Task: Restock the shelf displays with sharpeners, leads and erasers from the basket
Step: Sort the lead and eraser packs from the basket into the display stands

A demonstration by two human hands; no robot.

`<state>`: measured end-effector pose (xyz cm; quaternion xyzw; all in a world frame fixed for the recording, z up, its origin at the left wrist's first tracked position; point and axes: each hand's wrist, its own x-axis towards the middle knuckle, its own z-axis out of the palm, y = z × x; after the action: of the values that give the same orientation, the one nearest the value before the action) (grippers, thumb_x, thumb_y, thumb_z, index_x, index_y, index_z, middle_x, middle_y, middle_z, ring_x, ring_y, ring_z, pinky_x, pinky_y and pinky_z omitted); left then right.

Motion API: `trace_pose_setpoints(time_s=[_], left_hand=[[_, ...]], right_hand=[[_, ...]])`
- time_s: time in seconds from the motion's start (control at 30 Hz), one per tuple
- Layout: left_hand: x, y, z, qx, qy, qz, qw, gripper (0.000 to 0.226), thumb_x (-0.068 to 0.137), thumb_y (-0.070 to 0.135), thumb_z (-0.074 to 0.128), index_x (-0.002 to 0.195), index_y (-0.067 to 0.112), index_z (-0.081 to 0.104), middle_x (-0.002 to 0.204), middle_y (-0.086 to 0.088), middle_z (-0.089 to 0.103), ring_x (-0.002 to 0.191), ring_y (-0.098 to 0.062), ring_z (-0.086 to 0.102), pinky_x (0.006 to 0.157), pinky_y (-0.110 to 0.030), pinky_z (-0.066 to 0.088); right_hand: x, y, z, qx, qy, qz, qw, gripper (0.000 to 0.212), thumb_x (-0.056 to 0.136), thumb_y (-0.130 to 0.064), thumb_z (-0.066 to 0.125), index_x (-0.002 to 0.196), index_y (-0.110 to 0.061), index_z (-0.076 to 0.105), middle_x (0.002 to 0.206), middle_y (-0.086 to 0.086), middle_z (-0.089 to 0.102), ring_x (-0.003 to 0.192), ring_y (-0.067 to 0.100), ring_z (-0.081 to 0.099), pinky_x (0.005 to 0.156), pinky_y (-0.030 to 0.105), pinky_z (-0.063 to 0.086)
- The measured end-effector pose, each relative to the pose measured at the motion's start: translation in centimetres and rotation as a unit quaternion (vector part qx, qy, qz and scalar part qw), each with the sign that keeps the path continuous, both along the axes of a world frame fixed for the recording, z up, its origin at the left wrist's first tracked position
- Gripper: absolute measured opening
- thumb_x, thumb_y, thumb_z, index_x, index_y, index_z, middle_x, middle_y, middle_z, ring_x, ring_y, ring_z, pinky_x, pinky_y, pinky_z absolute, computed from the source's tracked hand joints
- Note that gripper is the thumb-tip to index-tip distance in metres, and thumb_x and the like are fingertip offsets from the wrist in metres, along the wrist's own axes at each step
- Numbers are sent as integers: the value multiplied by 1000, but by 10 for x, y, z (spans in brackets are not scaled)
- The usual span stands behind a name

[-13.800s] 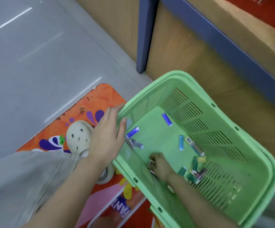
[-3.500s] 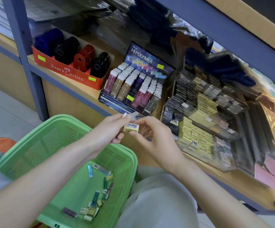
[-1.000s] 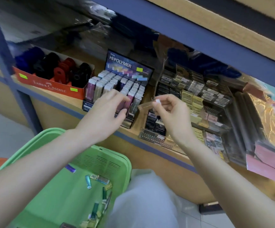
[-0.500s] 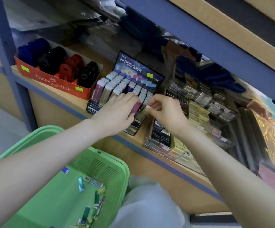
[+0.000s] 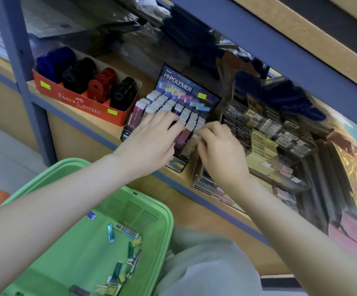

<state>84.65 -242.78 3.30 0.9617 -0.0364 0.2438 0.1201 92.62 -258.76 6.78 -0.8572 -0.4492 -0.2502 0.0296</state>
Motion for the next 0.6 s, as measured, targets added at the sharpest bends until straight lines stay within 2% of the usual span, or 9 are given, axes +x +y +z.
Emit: trace_pose_setpoints(time_s=[0.13,0.23,0.37,0.43,0.5,0.53,0.6], left_hand=[[-40,4,-11,-7,-44,17,999,30,84,13,48,111,3,58,112,-14,56,111,-28,48,99,-36,28],[-70,13,-33,-21,-20,45,999,33,84,19,42,109,5,59,109,-11,57,107,-24,45,96,-35,28],[-107,42,-76,-54,49,127,989,36,82,23,39,108,7,59,107,-11,57,104,-23,44,91,-37,28],[-126,61,-99,-63,80,169,980,39,81,25,38,109,7,58,107,-13,57,101,-26,46,86,-38,29],[-146,79,-121,-72,115,211,968,44,81,29,37,113,8,58,108,-15,58,98,-30,48,84,-38,29],[-156,87,-132,-82,132,231,960,46,81,30,36,116,8,56,108,-16,57,98,-30,48,85,-38,28],[-174,102,-153,-106,161,270,943,51,82,33,35,123,8,52,112,-17,56,103,-29,44,88,-39,28]], right_hand=[[-23,-5,-15,11,-4,69,998,19,89,-12,53,103,-6,65,94,9,61,81,29,56,63,36,48],[-41,2,-47,-25,37,117,992,22,87,-10,53,106,-7,63,95,8,60,81,28,55,65,37,48],[-62,21,-106,-88,138,142,976,36,74,0,71,109,-7,65,98,6,62,85,25,59,69,34,52],[-71,33,-134,-143,221,137,955,37,82,-2,65,118,-7,61,109,7,61,98,25,58,82,36,52],[-75,42,-168,-179,327,114,921,39,96,-9,48,135,-10,48,129,6,51,119,22,48,102,35,40],[-76,46,-186,-195,374,91,902,41,98,-13,44,139,-12,43,133,4,47,123,21,45,105,32,35],[-78,54,-228,-220,442,58,867,41,99,-15,44,139,-15,41,136,4,44,123,21,47,102,28,34]])
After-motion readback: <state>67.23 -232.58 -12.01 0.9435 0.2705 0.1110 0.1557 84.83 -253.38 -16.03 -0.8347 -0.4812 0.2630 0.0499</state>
